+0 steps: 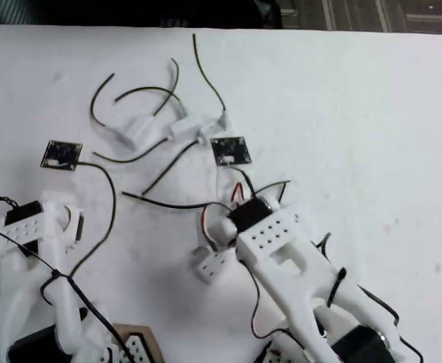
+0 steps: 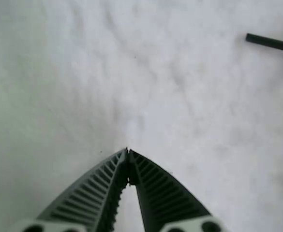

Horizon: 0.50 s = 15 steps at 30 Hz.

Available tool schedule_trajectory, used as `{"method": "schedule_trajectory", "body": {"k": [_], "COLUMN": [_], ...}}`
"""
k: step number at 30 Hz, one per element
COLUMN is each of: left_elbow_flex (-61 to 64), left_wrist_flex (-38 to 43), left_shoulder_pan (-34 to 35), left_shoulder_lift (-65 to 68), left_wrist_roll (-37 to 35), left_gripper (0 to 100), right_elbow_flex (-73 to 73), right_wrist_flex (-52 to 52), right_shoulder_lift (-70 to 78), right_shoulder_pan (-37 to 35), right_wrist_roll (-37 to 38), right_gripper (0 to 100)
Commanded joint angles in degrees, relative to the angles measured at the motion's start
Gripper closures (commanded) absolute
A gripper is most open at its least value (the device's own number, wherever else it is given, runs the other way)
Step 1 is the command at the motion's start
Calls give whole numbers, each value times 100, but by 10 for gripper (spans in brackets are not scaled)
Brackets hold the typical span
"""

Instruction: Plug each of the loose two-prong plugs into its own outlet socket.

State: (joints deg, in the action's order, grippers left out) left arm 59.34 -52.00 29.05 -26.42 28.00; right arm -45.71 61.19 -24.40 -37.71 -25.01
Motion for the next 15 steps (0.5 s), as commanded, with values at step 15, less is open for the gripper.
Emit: {"method": "schedule_trajectory", "body": {"k": [15], "left_elbow_flex": [-18], "left_wrist_flex": [53], "left_shoulder_pan": [57], "left_shoulder_lift": [-207], "left_wrist_roll": [-26], "left_gripper": [976], "right_elbow_flex": [255], "right_wrist_flex": [-919], "right_shoulder_lift": [1332], "right_shoulder_pan": [-295], "right_wrist_roll": [-527], "right_gripper": [858]}}
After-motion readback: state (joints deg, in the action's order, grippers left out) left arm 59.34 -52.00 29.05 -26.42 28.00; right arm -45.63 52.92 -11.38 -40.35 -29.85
